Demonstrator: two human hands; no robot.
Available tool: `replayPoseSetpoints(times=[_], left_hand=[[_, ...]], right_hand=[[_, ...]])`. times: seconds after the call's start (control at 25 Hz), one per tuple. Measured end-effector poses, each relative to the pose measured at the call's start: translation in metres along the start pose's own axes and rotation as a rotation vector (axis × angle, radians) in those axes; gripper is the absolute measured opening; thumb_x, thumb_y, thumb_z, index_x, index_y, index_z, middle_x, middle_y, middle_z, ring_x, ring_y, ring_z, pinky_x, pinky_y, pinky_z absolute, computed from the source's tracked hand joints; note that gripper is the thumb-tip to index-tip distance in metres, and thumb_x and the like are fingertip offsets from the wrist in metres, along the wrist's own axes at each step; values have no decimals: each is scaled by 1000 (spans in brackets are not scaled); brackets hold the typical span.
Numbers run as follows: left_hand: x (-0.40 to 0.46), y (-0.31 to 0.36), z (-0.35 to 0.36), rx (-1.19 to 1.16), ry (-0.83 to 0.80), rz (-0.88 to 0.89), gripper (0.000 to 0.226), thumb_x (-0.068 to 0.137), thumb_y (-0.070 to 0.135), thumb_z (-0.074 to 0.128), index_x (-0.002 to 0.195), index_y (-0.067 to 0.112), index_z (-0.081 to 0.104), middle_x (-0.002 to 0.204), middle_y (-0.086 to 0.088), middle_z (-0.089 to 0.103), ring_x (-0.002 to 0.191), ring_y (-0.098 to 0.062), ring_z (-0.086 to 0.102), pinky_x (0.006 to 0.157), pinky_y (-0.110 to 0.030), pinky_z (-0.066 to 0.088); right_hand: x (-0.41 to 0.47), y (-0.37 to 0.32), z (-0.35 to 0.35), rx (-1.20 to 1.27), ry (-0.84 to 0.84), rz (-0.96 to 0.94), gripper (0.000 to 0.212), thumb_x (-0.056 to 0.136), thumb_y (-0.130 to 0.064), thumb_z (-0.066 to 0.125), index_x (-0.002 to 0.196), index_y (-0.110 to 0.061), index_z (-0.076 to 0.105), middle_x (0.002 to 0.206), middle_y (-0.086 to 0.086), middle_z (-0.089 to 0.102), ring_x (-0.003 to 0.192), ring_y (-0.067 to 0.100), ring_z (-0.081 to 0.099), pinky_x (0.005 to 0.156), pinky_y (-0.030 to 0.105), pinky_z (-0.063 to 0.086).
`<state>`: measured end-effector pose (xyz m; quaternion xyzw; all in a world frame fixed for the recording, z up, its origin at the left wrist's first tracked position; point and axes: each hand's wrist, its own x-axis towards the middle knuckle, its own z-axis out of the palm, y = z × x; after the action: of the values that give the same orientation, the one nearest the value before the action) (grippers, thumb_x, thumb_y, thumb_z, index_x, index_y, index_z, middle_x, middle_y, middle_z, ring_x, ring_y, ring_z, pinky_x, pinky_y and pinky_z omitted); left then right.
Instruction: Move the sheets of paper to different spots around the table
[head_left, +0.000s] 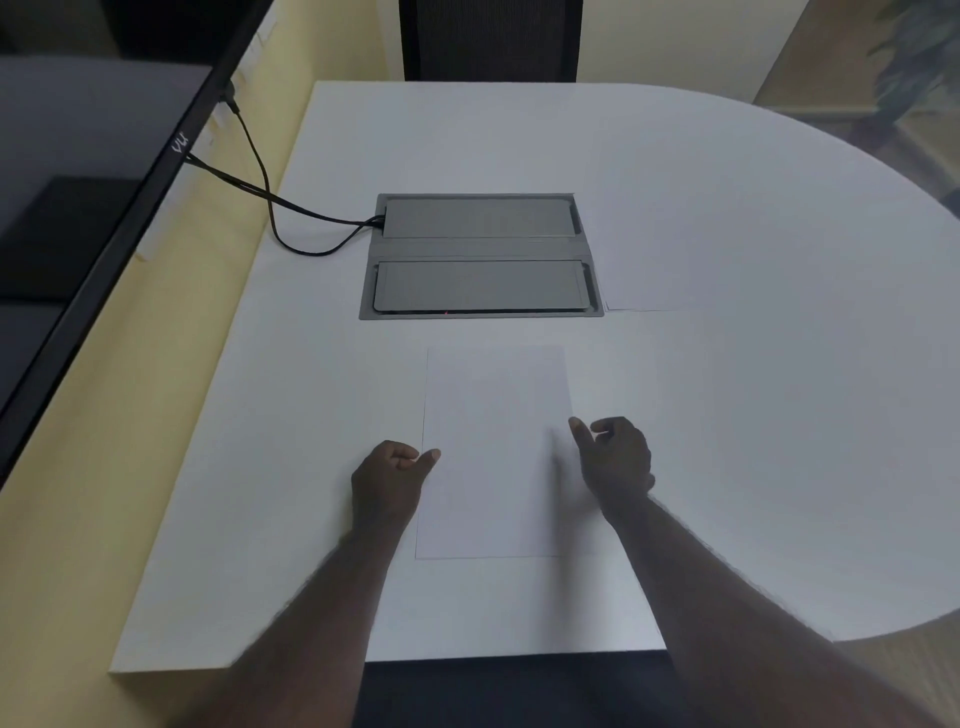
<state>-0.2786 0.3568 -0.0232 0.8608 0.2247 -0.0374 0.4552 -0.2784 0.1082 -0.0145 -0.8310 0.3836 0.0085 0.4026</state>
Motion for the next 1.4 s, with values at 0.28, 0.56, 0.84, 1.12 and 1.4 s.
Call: replayPoseSetpoints(times=[0.28, 0.56, 0.84, 1.12, 1.4], left_hand=[[-14, 50, -30, 7, 2, 275, 26, 80, 42, 72, 90, 20, 62, 87, 3, 63, 79, -16, 57, 72, -27, 41], [-46, 140, -76, -8, 33, 521, 30, 80, 40, 73, 99, 19, 64, 98, 4, 58, 70, -16, 55, 69, -25, 40], [-109, 239, -93, -41, 132, 769, 37, 80, 40, 72, 109, 20, 61, 109, 3, 54, 99, -22, 57, 84, -38, 51], [-191, 303, -53, -30, 217, 809, 39, 82, 42, 70, 113, 22, 59, 115, 2, 55, 101, -22, 56, 86, -41, 50], [-243, 335, -2, -22, 252, 783, 39, 81, 43, 70, 113, 23, 58, 115, 3, 55, 101, -21, 57, 87, -43, 50]], right_hand=[[-22, -36, -55, -45, 52, -354, 46, 89, -48, 60, 126, -22, 53, 130, -2, 55, 120, 22, 52, 99, 45, 32], [-58, -76, -143, 15, 226, -523, 48, 89, -41, 62, 131, -19, 51, 149, 3, 42, 139, 22, 37, 105, 51, 31], [-70, -96, -252, 16, 341, -700, 53, 90, -39, 62, 137, -20, 48, 154, 1, 37, 142, 17, 33, 109, 45, 28], [-55, -77, -351, 77, 362, -824, 55, 90, -39, 62, 138, -19, 45, 153, 0, 38, 142, 15, 33, 109, 46, 28], [-27, -43, -416, 118, 343, -836, 59, 89, -42, 62, 139, -21, 42, 151, -4, 40, 137, 17, 40, 109, 50, 30]])
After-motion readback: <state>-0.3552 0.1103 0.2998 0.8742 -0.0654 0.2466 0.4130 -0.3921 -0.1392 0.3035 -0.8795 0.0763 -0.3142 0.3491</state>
